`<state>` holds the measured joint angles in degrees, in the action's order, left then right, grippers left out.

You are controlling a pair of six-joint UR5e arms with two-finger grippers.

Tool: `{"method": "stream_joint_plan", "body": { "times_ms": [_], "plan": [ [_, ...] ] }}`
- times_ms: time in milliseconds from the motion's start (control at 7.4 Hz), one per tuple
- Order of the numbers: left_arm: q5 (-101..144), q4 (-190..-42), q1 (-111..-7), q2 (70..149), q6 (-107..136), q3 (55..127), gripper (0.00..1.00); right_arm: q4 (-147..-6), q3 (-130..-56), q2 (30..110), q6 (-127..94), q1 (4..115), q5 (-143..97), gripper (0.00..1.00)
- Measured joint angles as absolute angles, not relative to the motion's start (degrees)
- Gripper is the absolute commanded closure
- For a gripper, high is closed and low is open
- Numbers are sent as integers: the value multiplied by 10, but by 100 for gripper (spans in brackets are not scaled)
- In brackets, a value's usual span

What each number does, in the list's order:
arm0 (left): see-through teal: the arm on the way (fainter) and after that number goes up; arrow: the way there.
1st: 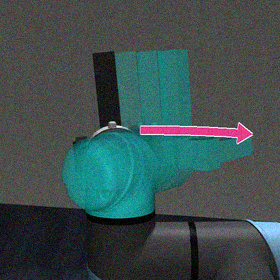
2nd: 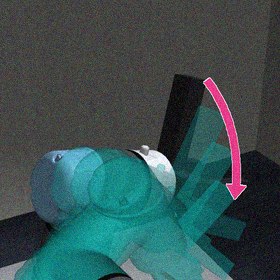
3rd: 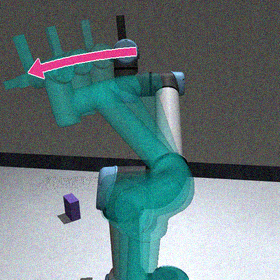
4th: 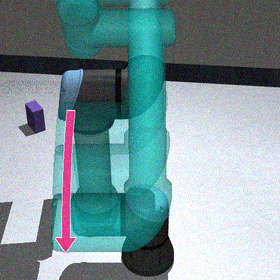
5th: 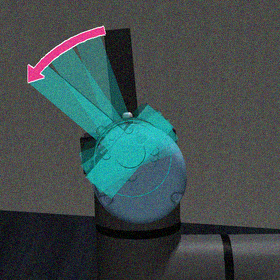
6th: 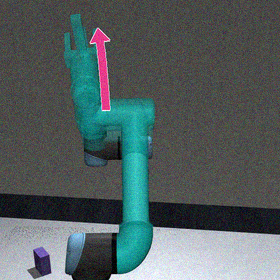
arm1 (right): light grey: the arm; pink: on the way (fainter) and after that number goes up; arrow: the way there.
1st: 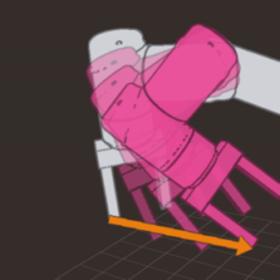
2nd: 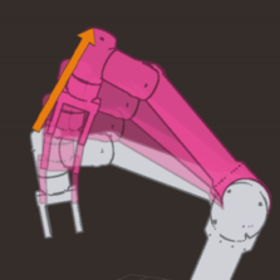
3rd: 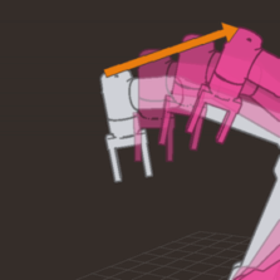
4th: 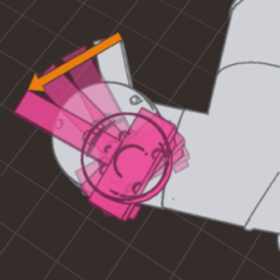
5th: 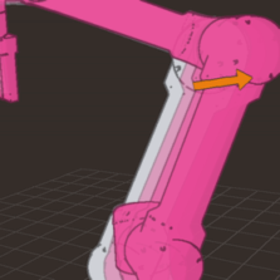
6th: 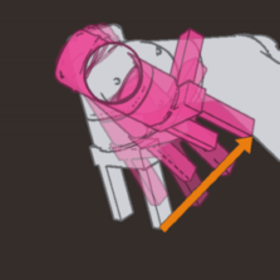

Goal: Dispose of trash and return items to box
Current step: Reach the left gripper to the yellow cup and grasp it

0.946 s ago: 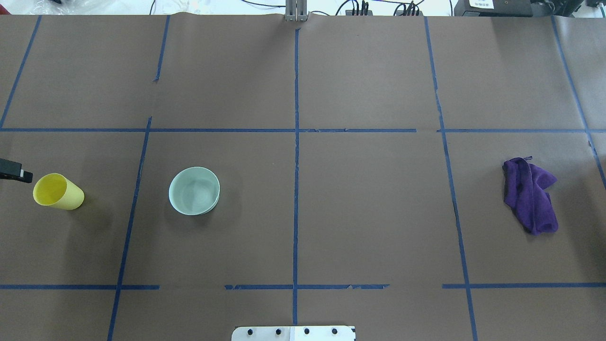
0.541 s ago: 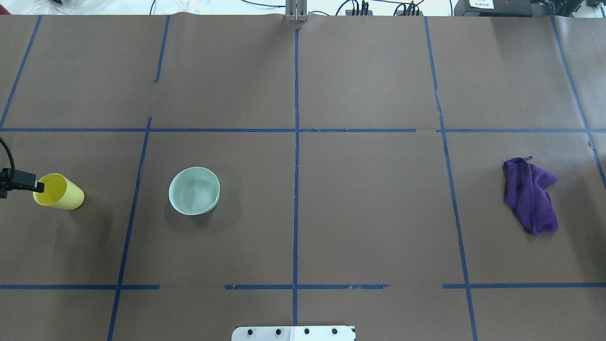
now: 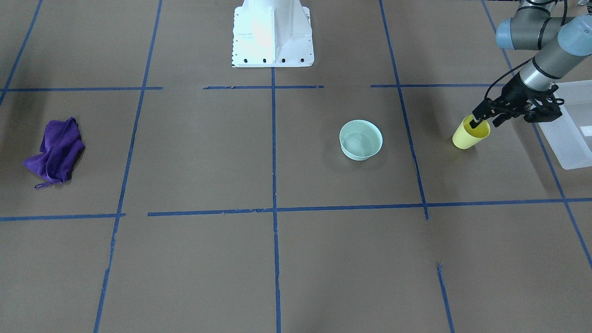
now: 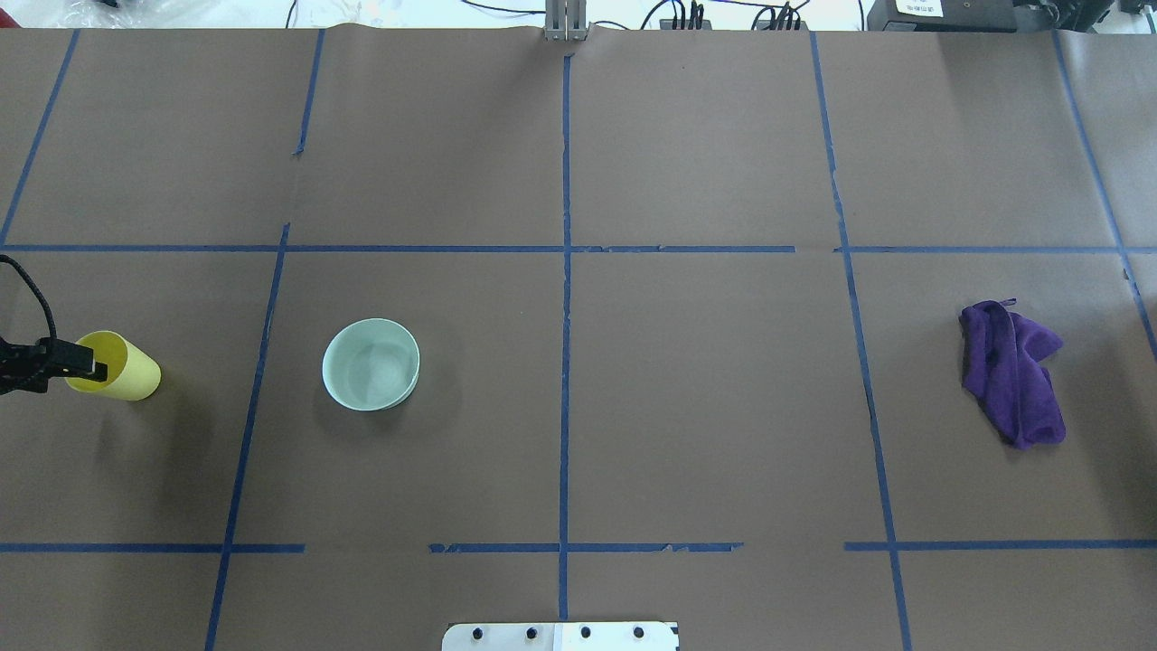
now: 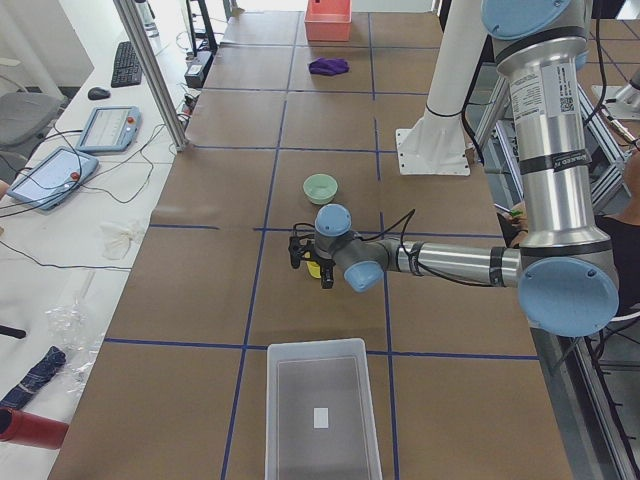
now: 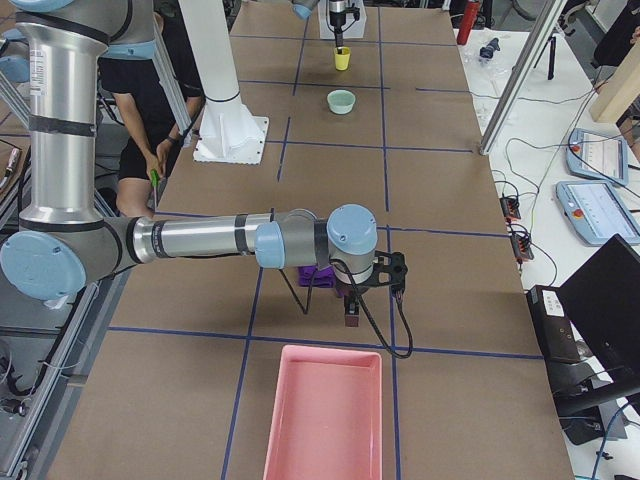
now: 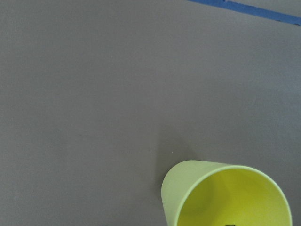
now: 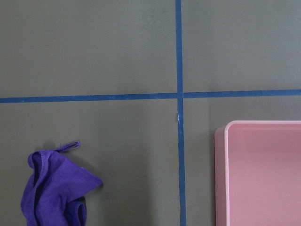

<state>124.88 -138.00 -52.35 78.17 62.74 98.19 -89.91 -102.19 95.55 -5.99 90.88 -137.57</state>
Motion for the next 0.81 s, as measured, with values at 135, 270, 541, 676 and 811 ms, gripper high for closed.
{"method": "stream_joint_plan", "body": {
  "times_ms": [135, 270, 541, 676, 811],
  "plan": [
    [1245, -1381, -523, 783, 629, 978, 92, -900, -1024, 956, -60, 909, -1376, 0],
    [1242, -1382, -522, 786, 634, 975, 100, -900, -1027, 957, -60, 909, -1376, 0],
    [1237, -1382, -518, 795, 661, 977, 100, -901, -1030, 958, -60, 909, -1376, 0],
    [1239, -1381, -518, 798, 669, 987, 100, -901, -1031, 958, -60, 909, -1375, 0],
    [1243, -1378, -521, 796, 672, 1004, 100, -901, -1037, 956, -61, 909, -1375, 0]
  ]
}}
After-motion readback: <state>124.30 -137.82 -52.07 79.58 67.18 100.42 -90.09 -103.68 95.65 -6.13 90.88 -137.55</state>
